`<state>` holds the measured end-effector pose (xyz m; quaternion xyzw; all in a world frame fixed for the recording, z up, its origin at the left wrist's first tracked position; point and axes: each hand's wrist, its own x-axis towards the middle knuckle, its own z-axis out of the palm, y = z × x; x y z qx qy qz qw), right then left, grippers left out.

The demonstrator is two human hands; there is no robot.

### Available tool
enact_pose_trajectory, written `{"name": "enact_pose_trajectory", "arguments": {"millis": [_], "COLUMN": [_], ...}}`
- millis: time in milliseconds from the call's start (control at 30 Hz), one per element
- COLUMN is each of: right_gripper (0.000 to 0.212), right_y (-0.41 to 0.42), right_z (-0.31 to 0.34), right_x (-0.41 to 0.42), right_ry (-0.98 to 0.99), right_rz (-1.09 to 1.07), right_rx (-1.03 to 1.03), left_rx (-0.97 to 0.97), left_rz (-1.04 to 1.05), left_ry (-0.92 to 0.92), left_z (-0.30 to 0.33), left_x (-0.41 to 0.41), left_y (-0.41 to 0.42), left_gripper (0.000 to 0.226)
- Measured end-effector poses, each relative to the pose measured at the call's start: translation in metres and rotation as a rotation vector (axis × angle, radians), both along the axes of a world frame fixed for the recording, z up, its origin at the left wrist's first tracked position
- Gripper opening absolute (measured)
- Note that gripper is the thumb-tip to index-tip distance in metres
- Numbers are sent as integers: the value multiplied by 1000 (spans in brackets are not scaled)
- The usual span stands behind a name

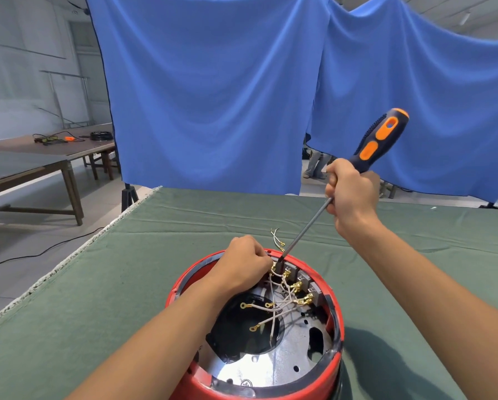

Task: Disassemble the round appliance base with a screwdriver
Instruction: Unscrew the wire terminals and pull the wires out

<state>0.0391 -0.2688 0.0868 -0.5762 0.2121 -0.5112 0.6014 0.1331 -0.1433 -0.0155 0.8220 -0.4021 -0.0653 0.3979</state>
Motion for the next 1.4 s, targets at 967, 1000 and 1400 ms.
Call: {"name": "enact_pose_trajectory", "arguments": {"millis": [967,1000,1400], "right_gripper": [35,34,17], "right_y": [48,46,-6], "right_z": [0,3,14], "right_x": [-6,-2,41], "right_ry": [200,206,297], "right_rz": [-11,-5,-16], "right_rx": [-469,-456,-53], "left_rx": [-19,-19,15], "left_rz": [-15,-16,-5], "left_ry": [15,17,-53], "left_z": [0,-1,-3], "left_x": [-2,-2,2], "left_y": [2,2,0], "left_gripper": [20,21,25]}}
